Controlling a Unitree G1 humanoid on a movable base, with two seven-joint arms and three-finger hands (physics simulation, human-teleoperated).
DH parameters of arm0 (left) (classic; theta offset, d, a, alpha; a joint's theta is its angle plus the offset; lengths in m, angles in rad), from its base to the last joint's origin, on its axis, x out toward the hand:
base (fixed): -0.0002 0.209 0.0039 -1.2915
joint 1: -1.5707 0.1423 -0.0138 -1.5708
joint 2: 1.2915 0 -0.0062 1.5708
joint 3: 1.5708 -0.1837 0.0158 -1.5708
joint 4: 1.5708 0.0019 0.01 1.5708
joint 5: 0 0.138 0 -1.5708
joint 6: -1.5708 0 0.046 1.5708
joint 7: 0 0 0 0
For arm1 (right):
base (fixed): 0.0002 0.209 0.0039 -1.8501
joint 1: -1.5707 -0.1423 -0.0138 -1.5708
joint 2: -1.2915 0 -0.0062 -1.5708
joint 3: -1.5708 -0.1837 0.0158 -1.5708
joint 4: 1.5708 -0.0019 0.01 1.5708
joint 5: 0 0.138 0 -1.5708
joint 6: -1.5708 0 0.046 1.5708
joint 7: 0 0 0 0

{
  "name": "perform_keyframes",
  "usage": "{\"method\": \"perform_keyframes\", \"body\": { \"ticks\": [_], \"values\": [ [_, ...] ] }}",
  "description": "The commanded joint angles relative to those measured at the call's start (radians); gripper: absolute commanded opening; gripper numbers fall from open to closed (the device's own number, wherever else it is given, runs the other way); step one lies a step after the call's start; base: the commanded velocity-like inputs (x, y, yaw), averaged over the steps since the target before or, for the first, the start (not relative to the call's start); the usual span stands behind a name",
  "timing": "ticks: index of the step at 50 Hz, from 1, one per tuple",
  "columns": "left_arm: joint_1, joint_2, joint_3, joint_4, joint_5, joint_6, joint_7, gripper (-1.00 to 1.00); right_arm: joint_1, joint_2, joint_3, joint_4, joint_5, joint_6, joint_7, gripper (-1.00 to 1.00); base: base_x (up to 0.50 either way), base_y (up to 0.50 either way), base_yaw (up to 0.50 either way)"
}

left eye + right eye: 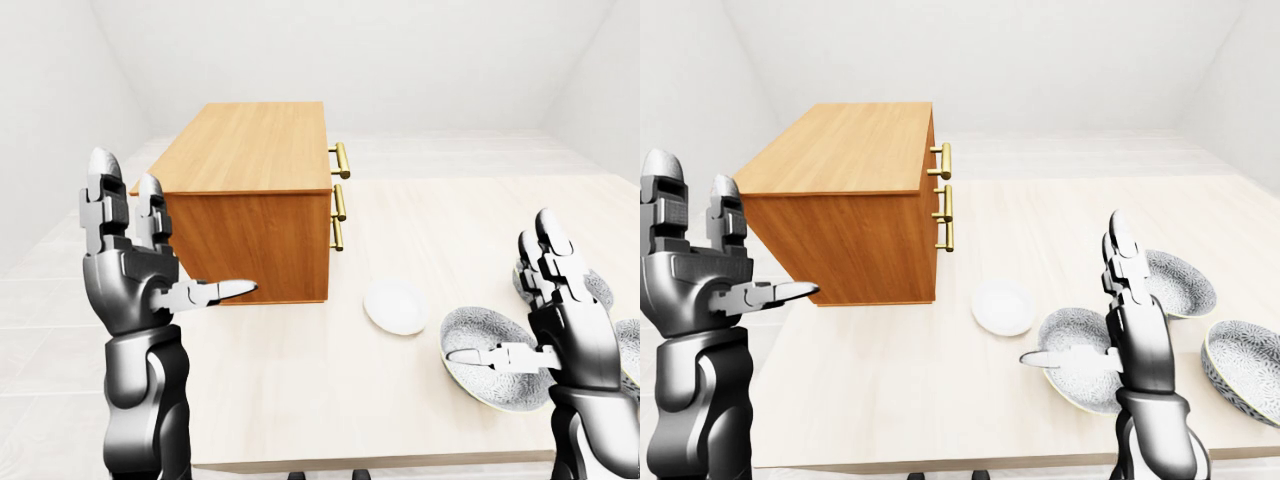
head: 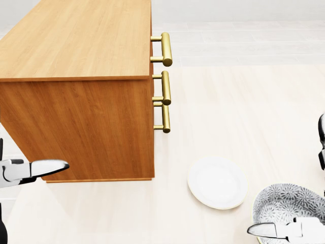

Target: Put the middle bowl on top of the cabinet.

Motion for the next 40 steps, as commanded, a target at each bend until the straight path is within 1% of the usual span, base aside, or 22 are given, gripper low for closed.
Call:
{"method": "perform_keyframes", "body": {
  "ticks": [1, 5, 13, 35, 36, 37, 38, 39, 40],
  "values": [
    [-0.01, 0.0, 0.007, 0.019, 0.004, 0.0, 0.0, 1.0, 0.073, 0.046, -0.083, -0.006, -0.045, 0.0, 0.094, 1.0, 0.0, 0.0, 0.0],
    [-0.006, 0.0, 0.002, 0.013, 0.005, 0.0, 0.002, 1.0, 0.079, 0.065, -0.1, -0.002, -0.057, 0.0, 0.121, 1.0, 0.0, 0.0, 0.0],
    [0.013, -0.009, -0.016, 0.028, 0.021, 0.0, -0.01, 1.0, 0.079, 0.098, -0.108, 0.0, -0.091, 0.0, 0.147, 1.0, 0.0, 0.0, 0.0],
    [0.011, -0.009, -0.015, 0.031, 0.023, 0.0, -0.01, 1.0, 0.076, 0.102, -0.111, -0.001, -0.094, 0.0, 0.153, 1.0, 0.0, 0.0, 0.0],
    [0.011, -0.01, -0.016, 0.024, 0.023, 0.0, -0.008, 1.0, 0.088, 0.089, -0.102, 0.022, -0.158, 0.0, 0.132, 1.0, 0.0, 0.0, 0.0],
    [0.016, -0.011, -0.021, 0.021, 0.023, 0.0, -0.011, 1.0, 0.094, 0.088, -0.106, 0.053, -0.162, 0.0, 0.123, 1.0, 0.0, 0.0, 0.0],
    [0.032, -0.018, -0.028, -0.001, 0.015, 0.0, -0.014, 1.0, 0.072, 0.086, -0.132, 0.102, -0.194, 0.0, 0.072, 1.0, 0.0, 0.0, 0.0],
    [0.035, -0.023, -0.022, -0.024, -0.001, 0.0, -0.012, 1.0, 0.08, 0.08, -0.122, 0.121, -0.197, 0.0, 0.078, 1.0, 0.0, 0.0, 0.0],
    [0.04, -0.011, -0.035, -0.023, 0.033, 0.0, -0.02, 1.0, 0.087, 0.078, -0.093, 0.148, -0.268, 0.0, 0.061, 1.0, 0.0, 0.0, 0.0]
  ]
}}
